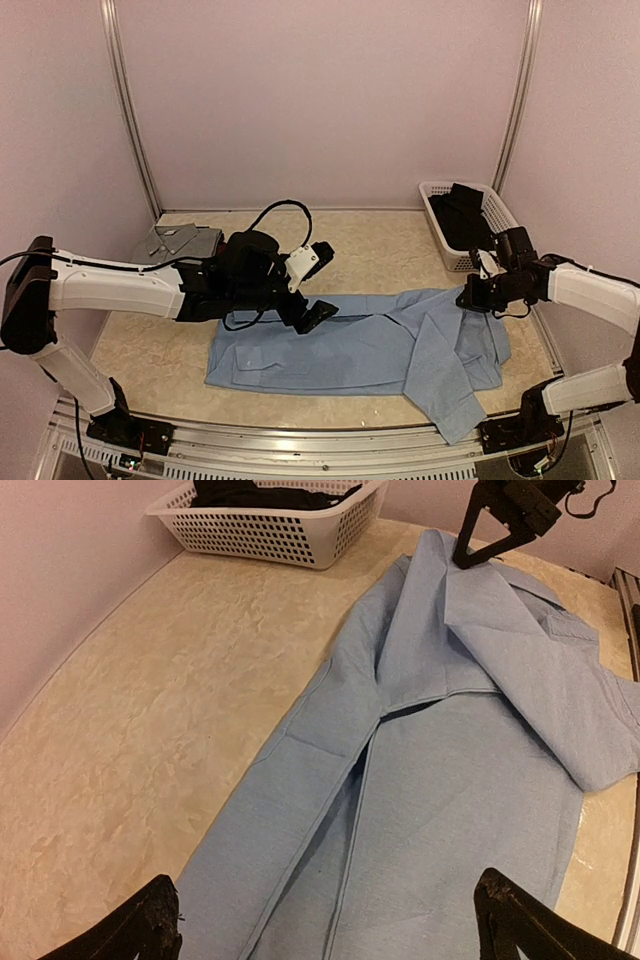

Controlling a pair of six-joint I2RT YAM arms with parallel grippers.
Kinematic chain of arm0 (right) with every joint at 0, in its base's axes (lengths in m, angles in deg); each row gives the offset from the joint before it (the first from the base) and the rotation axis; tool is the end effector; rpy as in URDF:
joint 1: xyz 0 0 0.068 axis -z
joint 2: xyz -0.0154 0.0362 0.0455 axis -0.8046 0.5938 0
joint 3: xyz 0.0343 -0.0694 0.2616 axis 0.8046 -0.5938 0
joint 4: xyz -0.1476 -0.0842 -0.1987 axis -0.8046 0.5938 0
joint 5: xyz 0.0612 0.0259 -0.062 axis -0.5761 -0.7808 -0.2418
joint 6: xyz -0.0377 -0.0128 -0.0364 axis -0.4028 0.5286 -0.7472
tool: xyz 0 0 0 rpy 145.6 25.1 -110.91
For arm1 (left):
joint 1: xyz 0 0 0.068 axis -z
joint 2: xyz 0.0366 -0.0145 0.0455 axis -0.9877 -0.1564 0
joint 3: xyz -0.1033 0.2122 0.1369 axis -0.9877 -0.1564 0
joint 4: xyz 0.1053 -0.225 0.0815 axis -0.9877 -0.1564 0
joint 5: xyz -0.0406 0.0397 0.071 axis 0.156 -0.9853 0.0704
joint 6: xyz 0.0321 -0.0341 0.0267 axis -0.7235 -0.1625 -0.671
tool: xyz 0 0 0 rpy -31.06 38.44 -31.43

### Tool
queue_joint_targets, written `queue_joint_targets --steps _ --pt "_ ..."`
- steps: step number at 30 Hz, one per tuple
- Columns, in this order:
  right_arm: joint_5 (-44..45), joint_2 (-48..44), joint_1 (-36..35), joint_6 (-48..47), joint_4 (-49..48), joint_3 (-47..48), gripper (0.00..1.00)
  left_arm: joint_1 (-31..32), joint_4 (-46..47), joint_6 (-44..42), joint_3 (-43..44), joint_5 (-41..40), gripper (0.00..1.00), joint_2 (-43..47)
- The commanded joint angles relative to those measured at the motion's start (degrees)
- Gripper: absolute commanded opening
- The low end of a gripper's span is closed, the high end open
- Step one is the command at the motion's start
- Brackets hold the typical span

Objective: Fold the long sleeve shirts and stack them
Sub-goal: Adjust the sleeve of the rectangle-folded shirt.

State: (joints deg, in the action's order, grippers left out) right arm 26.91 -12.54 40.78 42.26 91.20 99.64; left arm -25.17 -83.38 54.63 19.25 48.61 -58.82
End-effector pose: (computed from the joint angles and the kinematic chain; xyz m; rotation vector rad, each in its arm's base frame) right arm 0.2260 0.0594 0.2032 0.1600 2.5773 0.5294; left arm 0.1973 -0.2917 0.2352 1.1249 1.7951 -0.5237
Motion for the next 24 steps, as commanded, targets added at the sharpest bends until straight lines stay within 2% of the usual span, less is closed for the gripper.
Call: queue_joint_targets --steps 1,11,24 --pt "-0.6 -5.2 0.6 1.9 4.9 0.0 0.0 -0.5 0.4 -0.1 -0.5 -0.7 0.97 -0.8" --pt "-7.9 -14.8 0.0 9.3 2.9 -6.3 0.0 -0.6 0.5 -0.3 -0.3 -0.7 0.97 -1.3" --pt "-4.5 -21.1 -4.2 14.7 7.7 -9.3 0.0 -0.8 0.5 -0.2 0.0 -0.5 0.98 -2.0"
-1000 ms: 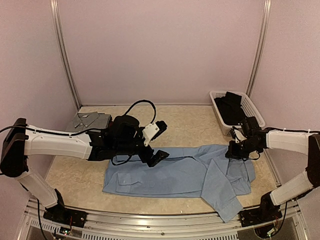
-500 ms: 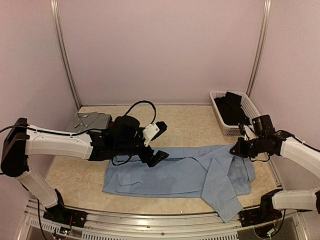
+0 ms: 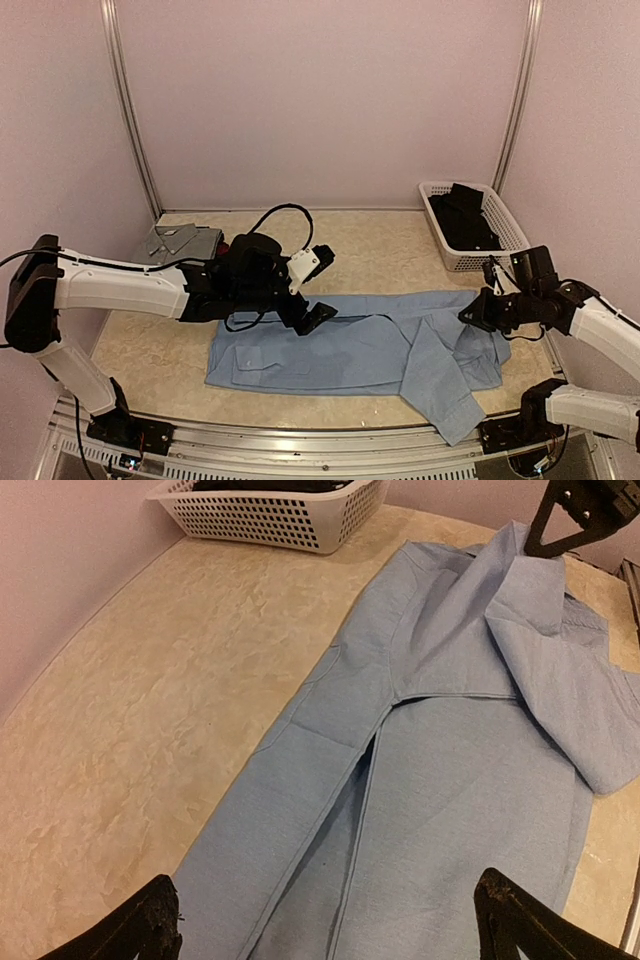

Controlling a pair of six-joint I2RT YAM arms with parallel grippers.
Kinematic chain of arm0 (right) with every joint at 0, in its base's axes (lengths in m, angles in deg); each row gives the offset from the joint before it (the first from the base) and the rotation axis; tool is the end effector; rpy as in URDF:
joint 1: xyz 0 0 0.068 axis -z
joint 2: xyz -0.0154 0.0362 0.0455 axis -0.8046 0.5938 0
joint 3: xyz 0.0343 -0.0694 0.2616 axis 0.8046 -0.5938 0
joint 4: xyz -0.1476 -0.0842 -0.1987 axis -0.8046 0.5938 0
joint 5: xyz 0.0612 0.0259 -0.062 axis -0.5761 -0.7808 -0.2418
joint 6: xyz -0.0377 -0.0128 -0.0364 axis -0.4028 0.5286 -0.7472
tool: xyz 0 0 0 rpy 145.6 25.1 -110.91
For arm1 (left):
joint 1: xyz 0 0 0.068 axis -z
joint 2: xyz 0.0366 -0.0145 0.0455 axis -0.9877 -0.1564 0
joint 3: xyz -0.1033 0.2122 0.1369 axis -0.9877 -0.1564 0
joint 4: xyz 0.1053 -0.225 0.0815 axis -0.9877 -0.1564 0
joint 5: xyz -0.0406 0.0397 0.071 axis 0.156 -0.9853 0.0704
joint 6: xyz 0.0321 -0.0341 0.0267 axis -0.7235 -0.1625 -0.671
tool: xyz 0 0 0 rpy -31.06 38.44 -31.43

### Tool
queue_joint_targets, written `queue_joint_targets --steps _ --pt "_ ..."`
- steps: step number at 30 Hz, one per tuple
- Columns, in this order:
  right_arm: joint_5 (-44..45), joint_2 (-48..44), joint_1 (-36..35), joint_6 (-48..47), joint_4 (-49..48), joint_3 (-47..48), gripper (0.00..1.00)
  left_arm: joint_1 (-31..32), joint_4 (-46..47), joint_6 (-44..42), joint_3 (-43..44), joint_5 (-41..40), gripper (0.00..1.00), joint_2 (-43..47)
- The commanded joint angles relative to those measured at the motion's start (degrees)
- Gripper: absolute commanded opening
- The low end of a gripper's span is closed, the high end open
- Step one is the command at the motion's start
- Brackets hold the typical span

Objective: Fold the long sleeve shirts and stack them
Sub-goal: Adjust the sleeve of the rectangle-folded shirt.

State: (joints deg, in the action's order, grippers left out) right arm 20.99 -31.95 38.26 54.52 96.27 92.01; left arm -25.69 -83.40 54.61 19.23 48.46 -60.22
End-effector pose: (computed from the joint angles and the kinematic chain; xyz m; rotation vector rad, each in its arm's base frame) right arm 0.1655 0.0571 0.2183 0.3004 2.4973 0.7865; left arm 0.2016 -0.2921 0.2269 1.1279 1.8212 -0.5070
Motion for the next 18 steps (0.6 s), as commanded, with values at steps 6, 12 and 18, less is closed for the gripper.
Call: queue_joint_targets --steps 6,12,18 --pt "4.6 -3.6 -2.7 4.6 4.7 -4.4 0.0 -0.3 0.5 -0.2 0.2 0.0 0.98 -1.0" --pt "9.6 -4.7 -3.7 6.2 7.6 -5.1 0.16 -0.3 0.3 -0.2 0.8 0.4 0.98 -1.6" --pt "16.2 -4.6 -8.4 9.6 10.3 -3.7 0.34 0.5 1.0 -0.1 1.4 3.1 0.98 -2.5"
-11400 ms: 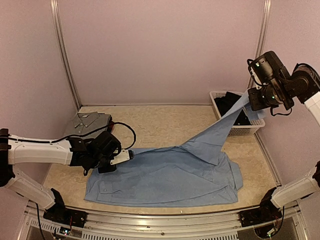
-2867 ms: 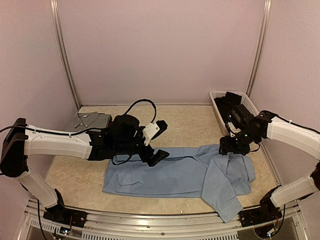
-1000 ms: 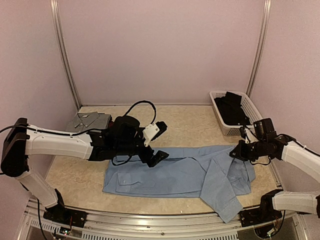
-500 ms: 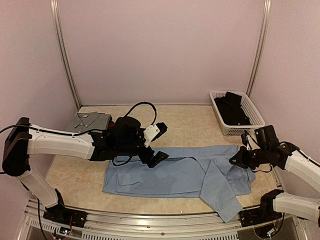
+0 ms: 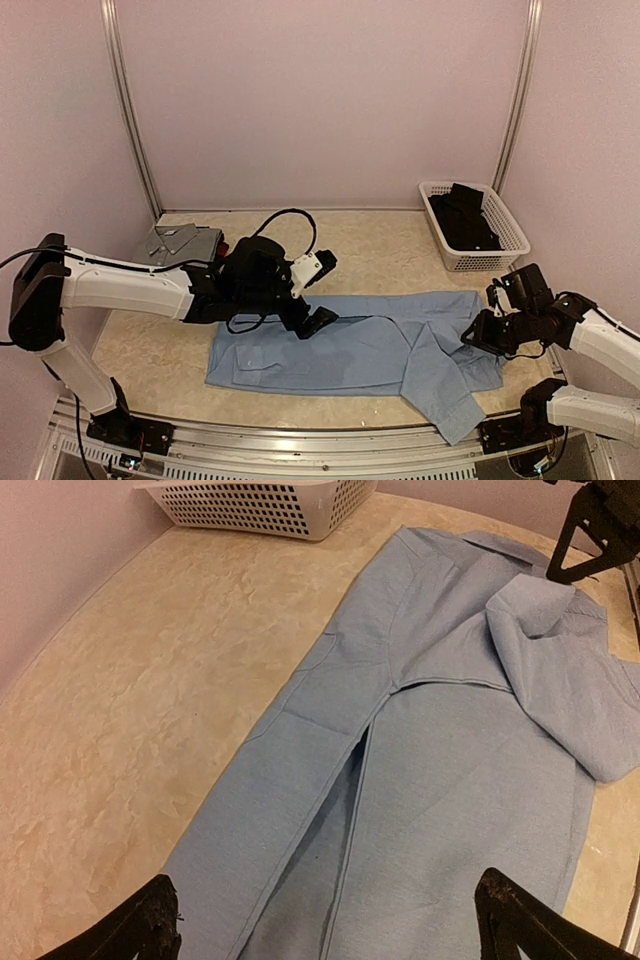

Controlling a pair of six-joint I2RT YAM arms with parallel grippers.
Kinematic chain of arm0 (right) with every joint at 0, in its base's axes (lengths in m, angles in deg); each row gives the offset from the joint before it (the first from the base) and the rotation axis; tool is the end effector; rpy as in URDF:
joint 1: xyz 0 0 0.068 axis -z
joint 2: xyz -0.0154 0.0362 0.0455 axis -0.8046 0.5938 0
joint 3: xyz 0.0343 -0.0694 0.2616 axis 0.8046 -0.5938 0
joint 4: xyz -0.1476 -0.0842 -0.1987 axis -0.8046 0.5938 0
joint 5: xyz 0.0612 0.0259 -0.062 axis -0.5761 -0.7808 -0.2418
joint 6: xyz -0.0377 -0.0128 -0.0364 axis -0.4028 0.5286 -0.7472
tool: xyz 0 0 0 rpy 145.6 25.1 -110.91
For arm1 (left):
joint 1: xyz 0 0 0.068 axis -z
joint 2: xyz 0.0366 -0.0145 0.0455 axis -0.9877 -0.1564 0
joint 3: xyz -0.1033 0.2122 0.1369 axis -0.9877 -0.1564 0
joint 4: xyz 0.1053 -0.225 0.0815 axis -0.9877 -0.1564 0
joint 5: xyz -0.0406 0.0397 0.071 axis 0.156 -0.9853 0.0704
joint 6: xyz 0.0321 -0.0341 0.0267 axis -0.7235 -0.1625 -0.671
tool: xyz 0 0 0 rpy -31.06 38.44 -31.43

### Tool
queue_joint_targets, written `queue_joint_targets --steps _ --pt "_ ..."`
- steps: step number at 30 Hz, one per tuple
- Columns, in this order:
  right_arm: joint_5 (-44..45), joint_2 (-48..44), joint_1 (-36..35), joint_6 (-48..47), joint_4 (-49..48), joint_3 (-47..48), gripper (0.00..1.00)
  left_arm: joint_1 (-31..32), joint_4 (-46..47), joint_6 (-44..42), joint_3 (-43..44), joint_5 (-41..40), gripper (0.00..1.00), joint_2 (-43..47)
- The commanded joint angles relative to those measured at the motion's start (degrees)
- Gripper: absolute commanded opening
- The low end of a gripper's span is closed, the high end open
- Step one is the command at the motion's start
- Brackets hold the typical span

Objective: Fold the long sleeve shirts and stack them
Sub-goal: Adjust the sleeve of the rectangle-folded shirt.

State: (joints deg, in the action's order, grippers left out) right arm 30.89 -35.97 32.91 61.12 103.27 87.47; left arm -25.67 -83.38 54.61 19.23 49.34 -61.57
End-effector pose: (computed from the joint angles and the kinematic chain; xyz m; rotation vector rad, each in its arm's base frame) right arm 0.1388 0.0581 0.1939 0.4471 2.6117 0.6005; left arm 0.2026 -0.2946 0.2191 1.1495 1.8380 -0.5152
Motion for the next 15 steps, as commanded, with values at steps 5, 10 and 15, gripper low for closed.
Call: queue_joint_targets --steps 5,10,15 --pt "11.6 -2.5 -5.9 4.5 5.7 4.9 0.36 2.9 1.7 0.2 3.3 3.9 0.99 -3.5" --pt "12.6 -4.5 -6.5 4.2 4.3 6.3 0.36 7.2 6.1 0.8 4.0 7.1 0.99 -7.1" --pt "11.7 -3.7 -6.5 2.8 1.6 6.3 0.36 12.1 4.7 -1.7 8.4 10.7 0.97 -10.8"
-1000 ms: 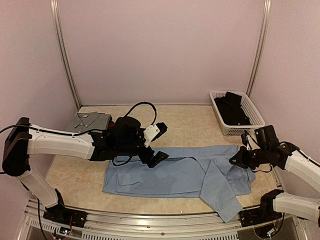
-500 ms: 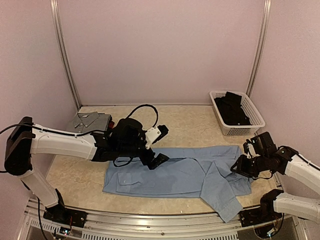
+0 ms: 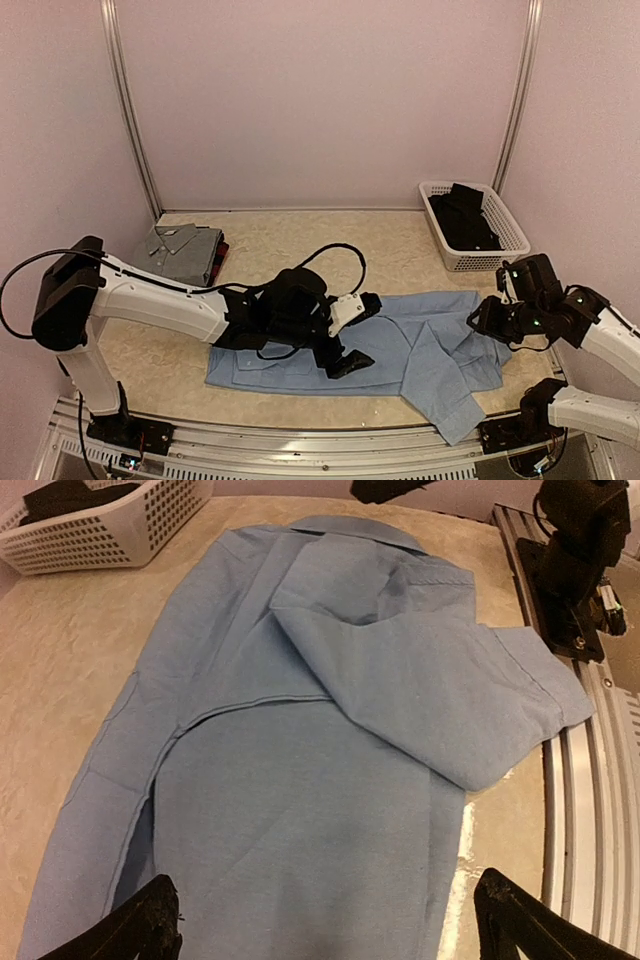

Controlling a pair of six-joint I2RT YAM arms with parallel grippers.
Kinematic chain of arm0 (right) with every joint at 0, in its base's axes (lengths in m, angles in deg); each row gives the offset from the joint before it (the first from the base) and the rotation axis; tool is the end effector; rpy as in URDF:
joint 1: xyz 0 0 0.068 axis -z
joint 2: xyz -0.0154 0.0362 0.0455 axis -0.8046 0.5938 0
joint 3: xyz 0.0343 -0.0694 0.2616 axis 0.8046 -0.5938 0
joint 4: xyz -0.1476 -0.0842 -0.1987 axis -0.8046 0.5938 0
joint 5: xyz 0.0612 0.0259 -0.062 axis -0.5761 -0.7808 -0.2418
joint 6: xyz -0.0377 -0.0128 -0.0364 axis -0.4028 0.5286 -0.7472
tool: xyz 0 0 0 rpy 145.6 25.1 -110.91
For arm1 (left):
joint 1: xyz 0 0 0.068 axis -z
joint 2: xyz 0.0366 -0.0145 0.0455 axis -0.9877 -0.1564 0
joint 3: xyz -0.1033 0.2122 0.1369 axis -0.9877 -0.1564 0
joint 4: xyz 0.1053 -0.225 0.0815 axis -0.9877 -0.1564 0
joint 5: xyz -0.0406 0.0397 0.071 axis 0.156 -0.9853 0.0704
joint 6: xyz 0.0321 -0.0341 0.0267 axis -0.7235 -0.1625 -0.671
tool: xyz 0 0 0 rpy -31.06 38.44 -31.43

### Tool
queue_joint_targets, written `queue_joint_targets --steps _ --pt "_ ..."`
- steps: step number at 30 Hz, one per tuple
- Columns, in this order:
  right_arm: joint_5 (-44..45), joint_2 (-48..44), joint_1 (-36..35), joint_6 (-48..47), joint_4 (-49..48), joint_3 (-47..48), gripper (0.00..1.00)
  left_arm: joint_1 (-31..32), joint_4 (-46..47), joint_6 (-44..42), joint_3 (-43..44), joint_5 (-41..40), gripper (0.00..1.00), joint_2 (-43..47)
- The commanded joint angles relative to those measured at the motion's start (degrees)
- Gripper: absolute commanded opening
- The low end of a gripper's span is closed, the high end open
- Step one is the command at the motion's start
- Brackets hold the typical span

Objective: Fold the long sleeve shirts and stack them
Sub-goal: Adjust the sleeve of the rectangle-folded shirt, then pick up the sleeve from the center of the board.

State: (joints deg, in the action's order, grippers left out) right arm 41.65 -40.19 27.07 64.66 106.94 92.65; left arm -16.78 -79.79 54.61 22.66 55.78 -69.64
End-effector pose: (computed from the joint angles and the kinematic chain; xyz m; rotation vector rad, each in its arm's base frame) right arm 0.1309 0.0639 0.2275 0.4485 2.4743 0.5063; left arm 0.1626 -0.3481 0.1947 1.3763 1.7478 -0.7115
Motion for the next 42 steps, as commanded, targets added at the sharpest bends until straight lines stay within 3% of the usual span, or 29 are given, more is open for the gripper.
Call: queue_joint_targets --steps 1,15,29,33,42 --pt "0.7 1.3 -0.6 -1.2 -2.7 1.1 0.36 4.3 0.4 -2.7 6.3 4.3 0.96 -4.1" --pt "-1.4 16.8 0.2 -9.9 -6.1 10.4 0.39 13.1 -14.8 -15.6 26.8 4.1 0.83 -19.5" --pt "-6.3 18.3 3.0 -12.1 -9.2 8.0 0.39 15.3 -20.4 -20.6 37.0 2.0 0.65 -31.3" --pt "-6.7 17.7 3.4 -12.3 -9.3 7.5 0.39 15.5 -20.8 -21.1 38.2 0.5 0.55 -33.3" --pt "-8.0 18.1 3.6 -12.4 -10.4 6.4 0.39 15.7 -19.1 -21.1 36.0 -1.9 0.19 -33.0"
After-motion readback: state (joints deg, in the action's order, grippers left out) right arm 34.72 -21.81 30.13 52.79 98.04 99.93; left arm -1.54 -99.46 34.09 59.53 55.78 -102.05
